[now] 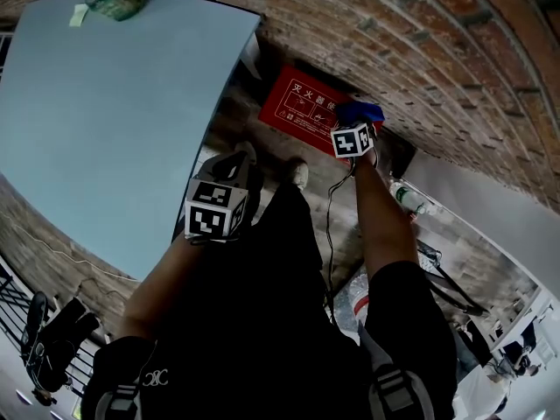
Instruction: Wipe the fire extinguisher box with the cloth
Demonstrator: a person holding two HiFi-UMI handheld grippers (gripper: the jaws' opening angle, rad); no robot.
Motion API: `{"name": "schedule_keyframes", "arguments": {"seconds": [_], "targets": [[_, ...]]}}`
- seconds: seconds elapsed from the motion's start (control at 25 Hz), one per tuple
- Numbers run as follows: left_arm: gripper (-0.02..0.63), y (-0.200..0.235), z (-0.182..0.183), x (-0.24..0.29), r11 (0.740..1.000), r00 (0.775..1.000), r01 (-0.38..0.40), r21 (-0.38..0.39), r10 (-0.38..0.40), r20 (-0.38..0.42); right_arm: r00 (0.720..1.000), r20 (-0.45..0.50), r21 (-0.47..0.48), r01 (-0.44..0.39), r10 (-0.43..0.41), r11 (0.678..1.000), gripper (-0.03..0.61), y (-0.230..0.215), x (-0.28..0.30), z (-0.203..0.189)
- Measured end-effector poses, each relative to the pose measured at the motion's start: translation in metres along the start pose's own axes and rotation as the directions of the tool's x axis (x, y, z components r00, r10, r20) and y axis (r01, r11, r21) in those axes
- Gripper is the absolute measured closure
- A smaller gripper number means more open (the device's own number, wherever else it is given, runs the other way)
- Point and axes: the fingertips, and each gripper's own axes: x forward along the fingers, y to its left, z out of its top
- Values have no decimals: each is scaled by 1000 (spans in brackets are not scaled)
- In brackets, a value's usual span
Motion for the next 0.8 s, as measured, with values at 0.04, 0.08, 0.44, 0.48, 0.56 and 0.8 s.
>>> {"name": "schedule_keyframes", "arguments": {"seconds": [0.04, 0.08, 0.44, 0.48, 0.56, 0.8], "targets": [[608, -1, 1, 0, 1000, 1000, 0, 0, 0, 1, 1000, 1, -4, -7, 7, 1000, 425, 4, -1, -1], [609, -2, 1, 0, 1000, 1000, 0, 0, 0, 1, 1000, 1, -4, -15, 15, 1000, 425, 7, -1, -3], [609, 4, 3, -1, 1000, 1000, -17, -7, 17, -5, 999, -29, 190, 37, -32, 981, 425, -32, 3, -13], [609, 5, 2, -1, 1000, 1000, -19, -9, 18, -7, 998, -34, 190, 49, -43, 981, 425, -37, 4, -11], [609, 5, 1, 1, 1000, 1000, -19, -11, 19, -10, 998, -36, 168, 61, -56, 984, 425, -42, 6, -4], [608, 0, 0, 4, 1000, 1000, -5, -8, 5, -13, 1000, 2, 59, 11, -11, 998, 425, -16, 3, 8]]}}
